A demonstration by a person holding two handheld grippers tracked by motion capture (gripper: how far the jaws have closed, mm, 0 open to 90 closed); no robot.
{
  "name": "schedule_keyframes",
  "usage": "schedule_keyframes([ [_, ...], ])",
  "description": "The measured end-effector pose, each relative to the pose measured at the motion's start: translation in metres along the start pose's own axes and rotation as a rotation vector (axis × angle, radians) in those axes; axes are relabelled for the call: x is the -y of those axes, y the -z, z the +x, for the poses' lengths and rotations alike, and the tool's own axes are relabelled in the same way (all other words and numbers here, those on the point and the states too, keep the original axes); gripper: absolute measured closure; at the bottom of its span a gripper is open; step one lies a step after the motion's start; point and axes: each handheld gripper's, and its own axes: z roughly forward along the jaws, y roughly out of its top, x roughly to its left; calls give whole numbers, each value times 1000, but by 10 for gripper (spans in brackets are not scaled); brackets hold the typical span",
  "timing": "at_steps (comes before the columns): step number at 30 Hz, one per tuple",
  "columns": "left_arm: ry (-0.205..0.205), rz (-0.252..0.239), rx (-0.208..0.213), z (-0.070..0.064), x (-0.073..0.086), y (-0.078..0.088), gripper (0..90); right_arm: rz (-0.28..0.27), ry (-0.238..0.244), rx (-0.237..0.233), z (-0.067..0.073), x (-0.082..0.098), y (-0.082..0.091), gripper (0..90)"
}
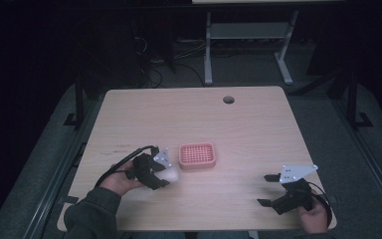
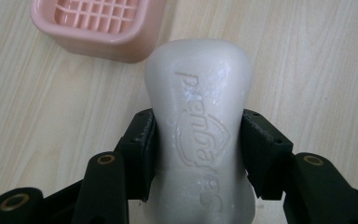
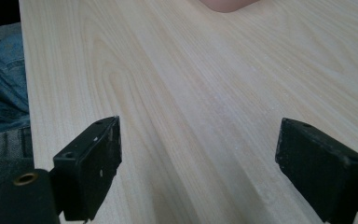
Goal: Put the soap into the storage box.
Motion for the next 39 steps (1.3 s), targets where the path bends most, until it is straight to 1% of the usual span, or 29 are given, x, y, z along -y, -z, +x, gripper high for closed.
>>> schedule_keyframes([
  [11, -2, -5, 19, 8, -12, -1, 495, -4, 3, -1, 0, 0, 1, 140],
  [13, -11, -1, 17, 10, -14, -1, 495, -9, 5, 2, 0, 0, 1, 140],
  [16, -12, 3, 21, 11, -18, -2, 495, -12, 5, 1, 0, 0, 2, 141],
  [18, -19, -12, 19, 13, -23, -2, 495, -17, 2, 3, 0, 0, 2, 140],
  [21, -15, -24, 26, 15, -27, -2, 495, -13, -1, 2, -1, 1, 2, 141],
  [22, -24, -19, 24, 16, -29, -2, 495, -13, -1, 1, -1, 1, 2, 141],
  [25, -28, -6, 28, 16, -34, -3, 495, -13, 3, 1, 0, 1, 2, 141],
  [29, -37, -1, 27, 17, -39, -4, 495, -14, 1, 0, -1, 1, 2, 141],
  [30, -41, -7, 25, 17, -40, -4, 495, -13, 2, 0, -1, 1, 2, 141],
  [32, -36, -15, 30, 19, -41, -4, 495, -15, -1, 0, 0, 1, 2, 141],
  [33, -41, -17, 29, 20, -42, -4, 495, -15, -1, 0, 0, 1, 2, 141],
  [34, -33, -15, 33, 23, -42, -5, 495, -15, 0, -1, 0, 0, 2, 141],
  [35, -33, -15, 33, 23, -42, -5, 495, -15, 0, -1, 0, 0, 2, 141],
  [36, -23, -16, 35, 24, -43, -6, 495, -15, 2, -1, 0, 0, 2, 141],
  [37, -31, -12, 31, 26, -44, -6, 495, -13, 5, -3, 0, 0, 2, 141],
  [39, -29, -12, 34, 28, -46, -7, 495, -15, 4, -2, 0, 0, 2, 141],
])
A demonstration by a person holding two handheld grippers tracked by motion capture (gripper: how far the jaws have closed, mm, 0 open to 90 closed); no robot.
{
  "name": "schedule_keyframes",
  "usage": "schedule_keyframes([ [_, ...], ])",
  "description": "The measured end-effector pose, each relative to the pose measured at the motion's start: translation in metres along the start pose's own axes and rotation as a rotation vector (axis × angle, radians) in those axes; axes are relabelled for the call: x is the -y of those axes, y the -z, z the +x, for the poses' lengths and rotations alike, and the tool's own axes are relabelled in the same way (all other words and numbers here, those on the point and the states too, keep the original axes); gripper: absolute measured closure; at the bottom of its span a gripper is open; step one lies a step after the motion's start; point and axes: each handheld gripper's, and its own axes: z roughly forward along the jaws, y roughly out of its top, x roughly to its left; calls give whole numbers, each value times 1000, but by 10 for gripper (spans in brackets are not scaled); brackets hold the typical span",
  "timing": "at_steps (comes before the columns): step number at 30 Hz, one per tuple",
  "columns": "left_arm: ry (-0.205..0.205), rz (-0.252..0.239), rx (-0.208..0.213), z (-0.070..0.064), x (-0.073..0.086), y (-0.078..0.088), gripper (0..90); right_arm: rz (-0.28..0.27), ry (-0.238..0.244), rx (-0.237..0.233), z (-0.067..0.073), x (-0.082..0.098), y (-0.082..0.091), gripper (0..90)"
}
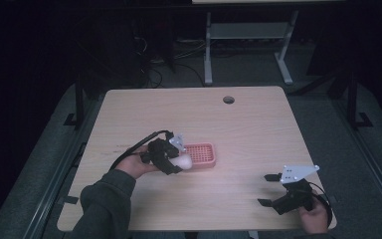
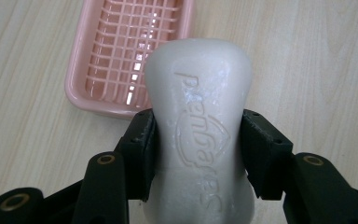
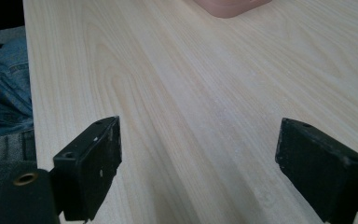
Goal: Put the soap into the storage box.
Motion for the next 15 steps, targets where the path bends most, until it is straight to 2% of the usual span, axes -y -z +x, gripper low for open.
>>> schedule_keyframes([
  [15, -22, 12, -1, 10, -19, -6, 496, -10, 3, 1, 0, 1, 2, 141],
])
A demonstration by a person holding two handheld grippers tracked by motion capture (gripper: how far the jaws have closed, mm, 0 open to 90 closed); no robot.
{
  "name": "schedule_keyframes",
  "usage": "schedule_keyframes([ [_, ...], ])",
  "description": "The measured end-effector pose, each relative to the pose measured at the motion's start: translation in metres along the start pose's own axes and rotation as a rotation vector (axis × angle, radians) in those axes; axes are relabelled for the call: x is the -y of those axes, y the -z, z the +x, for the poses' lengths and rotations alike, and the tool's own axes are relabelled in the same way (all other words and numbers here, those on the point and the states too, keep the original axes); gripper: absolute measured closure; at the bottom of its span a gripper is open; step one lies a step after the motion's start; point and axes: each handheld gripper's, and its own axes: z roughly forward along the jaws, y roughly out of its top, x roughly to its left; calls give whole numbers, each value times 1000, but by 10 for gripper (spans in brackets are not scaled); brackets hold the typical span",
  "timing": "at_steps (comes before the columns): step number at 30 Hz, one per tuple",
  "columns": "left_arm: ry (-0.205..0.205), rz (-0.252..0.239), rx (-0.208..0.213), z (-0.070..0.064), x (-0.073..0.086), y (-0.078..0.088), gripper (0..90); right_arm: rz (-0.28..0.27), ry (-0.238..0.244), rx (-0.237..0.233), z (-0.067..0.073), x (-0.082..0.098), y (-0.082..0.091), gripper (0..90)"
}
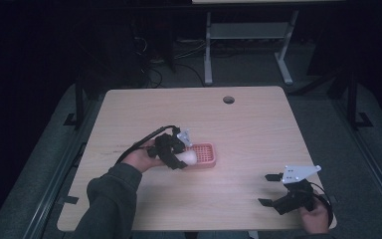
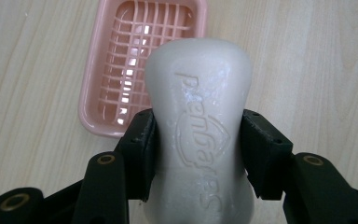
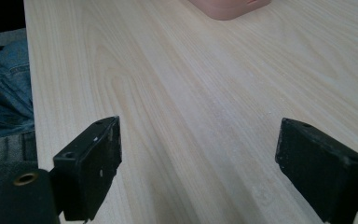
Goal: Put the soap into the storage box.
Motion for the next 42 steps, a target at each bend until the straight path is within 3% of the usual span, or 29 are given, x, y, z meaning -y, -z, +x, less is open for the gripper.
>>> schedule_keyframes([
  [20, -22, 5, 10, 16, -28, -14, 496, -14, -6, 1, 0, -2, 1, 141],
  [27, 6, 1, 36, 23, -29, -23, 499, -15, -5, -2, 0, -2, 1, 141],
  [29, 12, 7, -10, 26, -30, -27, 500, -15, 0, -5, 0, -2, 0, 140],
  [31, 22, -8, 23, 31, -30, -29, 500, -9, 6, -6, 0, -2, -2, 141],
  [35, 19, 22, 18, 32, -31, -40, 500, -14, 4, -5, 0, -3, -1, 141],
  [42, 22, 27, 10, 33, -35, -48, 499, -16, 3, -2, 0, -2, 0, 141],
])
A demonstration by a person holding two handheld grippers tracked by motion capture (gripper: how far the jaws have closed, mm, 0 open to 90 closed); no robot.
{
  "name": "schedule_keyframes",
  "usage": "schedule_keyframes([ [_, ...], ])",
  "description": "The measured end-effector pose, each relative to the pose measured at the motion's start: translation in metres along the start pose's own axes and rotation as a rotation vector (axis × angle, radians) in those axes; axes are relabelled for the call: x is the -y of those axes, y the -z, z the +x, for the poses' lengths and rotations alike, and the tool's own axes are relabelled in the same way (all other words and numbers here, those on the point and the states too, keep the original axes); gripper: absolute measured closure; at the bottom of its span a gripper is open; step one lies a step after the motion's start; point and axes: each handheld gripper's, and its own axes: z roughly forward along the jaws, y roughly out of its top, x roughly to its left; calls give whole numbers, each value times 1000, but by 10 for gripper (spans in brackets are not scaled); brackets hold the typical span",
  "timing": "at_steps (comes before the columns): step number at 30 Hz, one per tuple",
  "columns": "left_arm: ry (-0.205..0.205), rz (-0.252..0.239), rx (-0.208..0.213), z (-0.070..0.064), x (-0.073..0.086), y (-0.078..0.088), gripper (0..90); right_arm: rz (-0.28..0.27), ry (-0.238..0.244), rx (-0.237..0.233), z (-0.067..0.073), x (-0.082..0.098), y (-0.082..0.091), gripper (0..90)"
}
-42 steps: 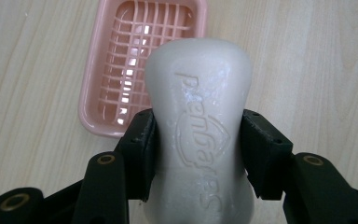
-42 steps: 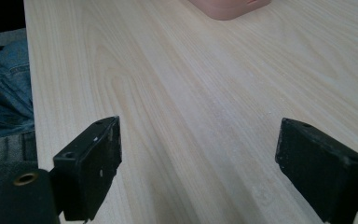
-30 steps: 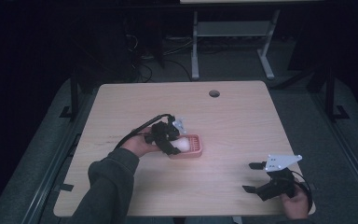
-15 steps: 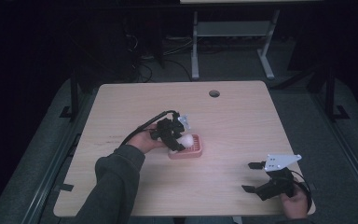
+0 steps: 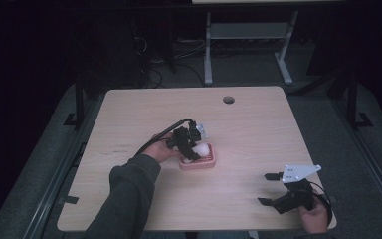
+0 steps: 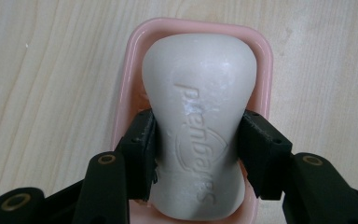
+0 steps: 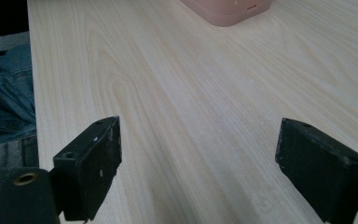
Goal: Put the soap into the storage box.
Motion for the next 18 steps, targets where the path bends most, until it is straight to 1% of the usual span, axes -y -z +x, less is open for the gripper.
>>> schedule_keyframes([
  [5, 3, 1, -2, 1, 0, 0, 499, 0, 3, -2, 0, -1, -1, 140],
  [8, -6, 3, -6, 1, 0, -2, 498, 3, 2, -2, 0, -1, -1, 141],
  [11, 1, 2, -2, 1, -1, -4, 498, 3, 2, -2, 0, -1, -1, 141],
  [15, 0, 0, -6, 0, -2, -7, 498, 4, 3, -2, 0, -1, -1, 141],
  [18, -4, 9, -2, 0, -3, -9, 497, 1, 2, -2, 0, 0, -1, 140],
])
